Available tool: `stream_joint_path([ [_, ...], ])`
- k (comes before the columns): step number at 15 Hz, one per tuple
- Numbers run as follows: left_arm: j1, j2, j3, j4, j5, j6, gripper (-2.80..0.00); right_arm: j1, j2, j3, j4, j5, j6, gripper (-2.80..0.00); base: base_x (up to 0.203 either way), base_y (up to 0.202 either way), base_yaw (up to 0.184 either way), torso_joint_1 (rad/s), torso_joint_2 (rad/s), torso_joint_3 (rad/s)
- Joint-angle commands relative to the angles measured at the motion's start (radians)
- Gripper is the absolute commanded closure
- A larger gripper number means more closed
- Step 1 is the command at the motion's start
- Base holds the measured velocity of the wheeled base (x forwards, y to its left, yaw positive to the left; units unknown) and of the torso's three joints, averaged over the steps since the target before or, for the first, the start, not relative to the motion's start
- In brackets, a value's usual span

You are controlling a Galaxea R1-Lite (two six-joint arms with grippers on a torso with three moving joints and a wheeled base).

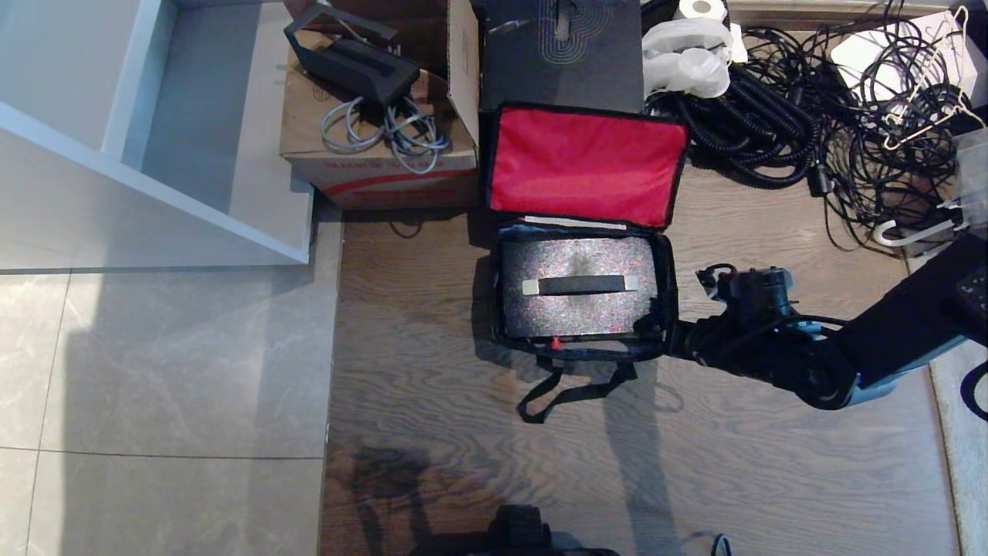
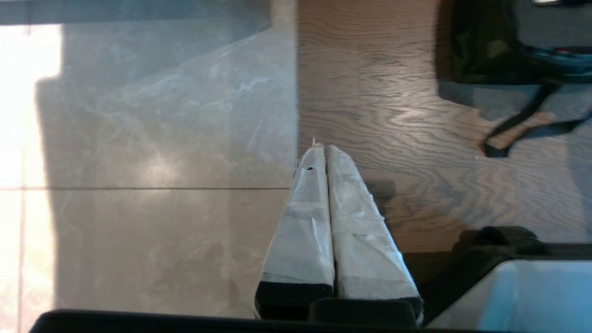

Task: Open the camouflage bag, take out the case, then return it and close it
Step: Grip the handle

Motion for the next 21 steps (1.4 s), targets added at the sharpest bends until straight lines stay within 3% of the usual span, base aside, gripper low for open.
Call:
stream_joint_path([
  [1,0.001,0.0,0.0,0.0,0.002,0.002,0.0,0.026,-0.023,0.031,0.02,-0.002,0.004,0.0,0.0,0.0,0.0,0.0,0.0,0.0],
  [4,0.001,0.0,0.0,0.0,0.0,0.0,0.0,0.111,-0.057,0.13,0.056,-0.046,0.035,0.0,0.0,0.0,0.0,0.0,0.0,0.0],
  [8,0.001,0.0,0.0,0.0,0.0,0.0,0.0,0.206,-0.078,0.161,0.124,-0.103,0.201,0.0,0.0,0.0,0.0,0.0,0.0,0.0],
  [11,-0.001,0.0,0.0,0.0,0.0,0.0,0.0,0.214,-0.065,0.181,0.125,-0.16,0.202,0.0,0.0,0.0,0.0,0.0,0.0,0.0],
  [12,0.001,0.0,0.0,0.0,0.0,0.0,0.0,0.213,-0.072,0.186,0.131,-0.16,0.198,-2.8,0.0,0.0,0.0,0.0,0.0,0.0],
  [18,0.001,0.0,0.0,0.0,0.0,0.001,0.0,0.218,-0.169,0.208,0.121,-0.165,0.156,-2.8,0.0,0.0,0.0,0.0,0.0,0.0],
  [21,0.001,0.0,0.0,0.0,0.0,0.0,0.0,0.25,-0.208,0.166,0.103,-0.186,-0.059,-2.8,0.0,0.0,0.0,0.0,0.0,0.0],
])
